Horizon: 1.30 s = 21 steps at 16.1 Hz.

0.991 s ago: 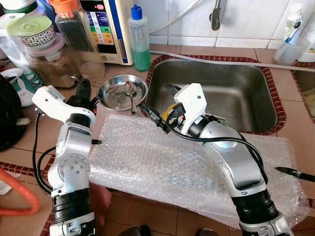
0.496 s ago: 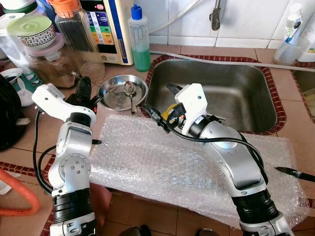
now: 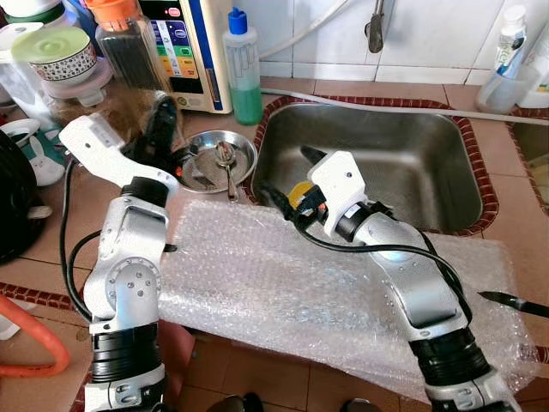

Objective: Kitchen organization

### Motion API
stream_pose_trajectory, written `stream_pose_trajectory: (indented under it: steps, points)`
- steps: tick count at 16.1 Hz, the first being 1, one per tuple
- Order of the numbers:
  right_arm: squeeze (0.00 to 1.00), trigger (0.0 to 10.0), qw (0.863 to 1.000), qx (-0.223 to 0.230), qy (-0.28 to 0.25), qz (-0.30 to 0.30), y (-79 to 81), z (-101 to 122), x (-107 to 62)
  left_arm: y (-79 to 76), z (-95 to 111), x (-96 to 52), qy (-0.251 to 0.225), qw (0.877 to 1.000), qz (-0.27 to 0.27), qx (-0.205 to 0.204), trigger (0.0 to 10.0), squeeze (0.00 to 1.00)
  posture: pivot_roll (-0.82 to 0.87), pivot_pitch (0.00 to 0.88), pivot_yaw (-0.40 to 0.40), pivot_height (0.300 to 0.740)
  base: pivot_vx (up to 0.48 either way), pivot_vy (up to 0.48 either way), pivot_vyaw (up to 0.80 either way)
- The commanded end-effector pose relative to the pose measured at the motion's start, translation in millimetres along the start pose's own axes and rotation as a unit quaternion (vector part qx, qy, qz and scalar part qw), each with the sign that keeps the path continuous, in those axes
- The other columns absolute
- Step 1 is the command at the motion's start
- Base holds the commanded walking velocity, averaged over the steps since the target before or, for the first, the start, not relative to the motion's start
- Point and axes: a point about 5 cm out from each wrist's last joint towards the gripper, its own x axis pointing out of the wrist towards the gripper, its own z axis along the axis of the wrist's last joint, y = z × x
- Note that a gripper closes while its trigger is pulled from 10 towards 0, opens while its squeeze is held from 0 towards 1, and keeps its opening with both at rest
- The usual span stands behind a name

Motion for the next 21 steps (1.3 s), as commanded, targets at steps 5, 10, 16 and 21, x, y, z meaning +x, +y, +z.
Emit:
stream_pose_trajectory:
  steps: [5, 10, 16, 21]
  points:
    - [0.0, 10.0, 1.0, -0.012, -0.008, -0.004, -0.9, 1, 3.5, 5.9, -2, -4.2, 0.007, 1.0, 0.009, 0.022, 0.0, 0.0, -0.17, 0.16, 0.106, 0.74, 0.0, 0.0, 0.0]
    - [0.0, 10.0, 1.0, -0.012, -0.008, -0.004, -1.5, -1, 3.6, 20.7, -10, -11.6, 0.02, 0.998, 0.044, 0.038, 10.0, 1.0, -0.17, 0.161, 0.101, 0.74, 0.0, 0.0, 0.0]
    - [0.0, 10.0, 1.0, -0.01, -0.009, -0.001, -1.2, -2, 4.1, 29.3, -15, -18.2, 0.027, 0.996, 0.065, 0.05, 10.0, 1.0, -0.17, 0.161, 0.097, 0.74, 0.0, 0.0, 0.0]
    - [0.0, 10.0, 1.0, -0.009, -0.011, -0.002, -1.0, -2, 4.5, 30.5, -19, -20.6, 0.035, 0.996, 0.065, 0.047, 10.0, 1.0, -0.17, 0.158, 0.102, 0.74, 0.0, 0.0, 0.0]
